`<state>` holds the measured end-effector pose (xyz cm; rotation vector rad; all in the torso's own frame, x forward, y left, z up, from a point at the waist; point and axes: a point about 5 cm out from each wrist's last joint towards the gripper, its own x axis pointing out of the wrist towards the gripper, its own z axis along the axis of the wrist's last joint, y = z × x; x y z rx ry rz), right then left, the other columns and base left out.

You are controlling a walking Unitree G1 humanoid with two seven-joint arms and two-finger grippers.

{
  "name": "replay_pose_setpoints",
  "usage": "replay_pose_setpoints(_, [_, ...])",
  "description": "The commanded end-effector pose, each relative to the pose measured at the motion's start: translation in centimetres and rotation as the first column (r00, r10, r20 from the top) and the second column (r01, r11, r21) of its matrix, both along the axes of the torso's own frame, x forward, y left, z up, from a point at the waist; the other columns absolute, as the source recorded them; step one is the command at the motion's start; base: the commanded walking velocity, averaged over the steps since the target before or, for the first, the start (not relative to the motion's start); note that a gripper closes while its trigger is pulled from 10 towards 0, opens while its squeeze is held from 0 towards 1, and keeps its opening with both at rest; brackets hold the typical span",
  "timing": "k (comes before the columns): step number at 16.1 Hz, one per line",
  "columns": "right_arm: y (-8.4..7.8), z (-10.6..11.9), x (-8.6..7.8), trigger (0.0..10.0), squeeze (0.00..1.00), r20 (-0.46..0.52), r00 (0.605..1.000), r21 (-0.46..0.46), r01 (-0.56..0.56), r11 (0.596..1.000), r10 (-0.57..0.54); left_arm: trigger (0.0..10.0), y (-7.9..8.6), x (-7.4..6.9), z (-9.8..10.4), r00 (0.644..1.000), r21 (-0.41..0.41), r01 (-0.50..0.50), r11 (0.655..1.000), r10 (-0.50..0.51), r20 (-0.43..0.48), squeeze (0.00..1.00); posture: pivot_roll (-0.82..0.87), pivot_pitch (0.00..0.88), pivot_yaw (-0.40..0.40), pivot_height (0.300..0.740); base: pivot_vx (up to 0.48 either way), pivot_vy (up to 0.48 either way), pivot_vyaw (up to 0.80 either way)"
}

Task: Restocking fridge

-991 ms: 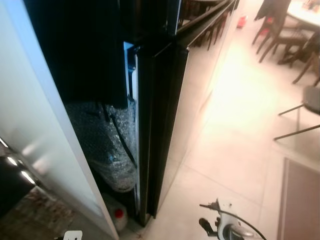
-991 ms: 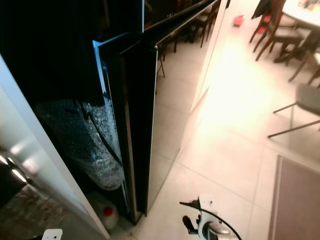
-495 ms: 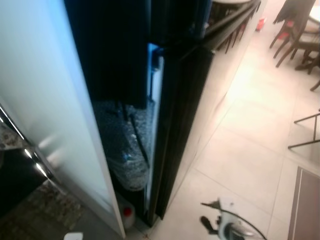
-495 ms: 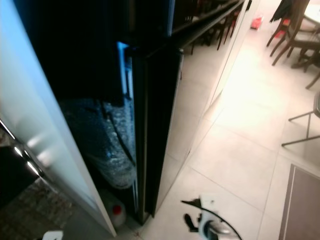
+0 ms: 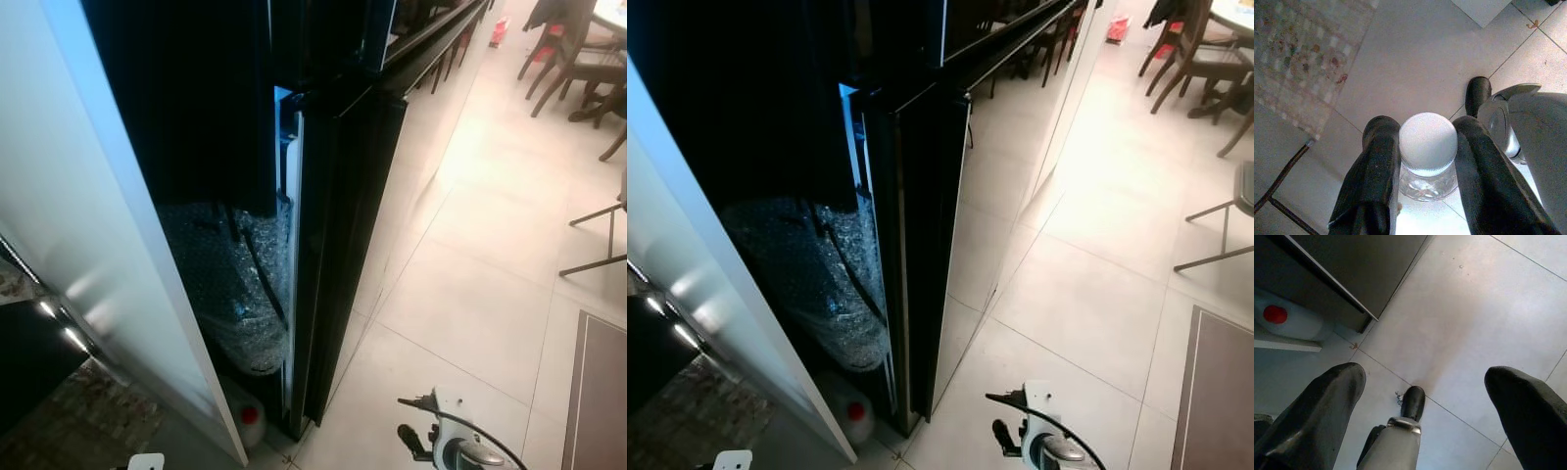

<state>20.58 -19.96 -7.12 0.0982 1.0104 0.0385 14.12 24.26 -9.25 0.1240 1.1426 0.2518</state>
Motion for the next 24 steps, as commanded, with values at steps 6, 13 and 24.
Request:
replay_pose_setpoints(6, [-0.1, 0.1, 0.1, 10.0, 0.00, 0.009, 1.000, -0.001, 0.019, 1.000, -0.019, 10.0, 0.0, -0.4, -0.1, 1.000, -0.002, -0.005, 1.000, 0.005, -0.013, 0.00, 0.15, 0.000, -0.048, 0.740, 0.000, 0.480, 0.00])
replay_pose_setpoints(13, [-0.4, 0.2, 0.3, 10.0, 0.00, 0.057, 0.993, -0.047, 0.104, 0.993, -0.101, 10.0, 0.0, -0.3, -0.1, 1.000, 0.001, 0.004, 1.000, -0.004, -0.010, 0.00, 0.14, 0.000, -0.049, 0.740, 0.000, 0.091, 0.00])
replay_pose_setpoints(24, [-1.0, 0.4, 0.1, 10.0, 0.00, 0.209, 0.946, -0.097, 0.270, 0.958, -0.246, 10.0, 0.1, -0.9, -0.3, 0.999, 0.009, 0.039, 0.999, -0.038, -0.029, 0.00, 0.09, 0.000, -0.037, 0.740, 0.000, 0.000, 0.00])
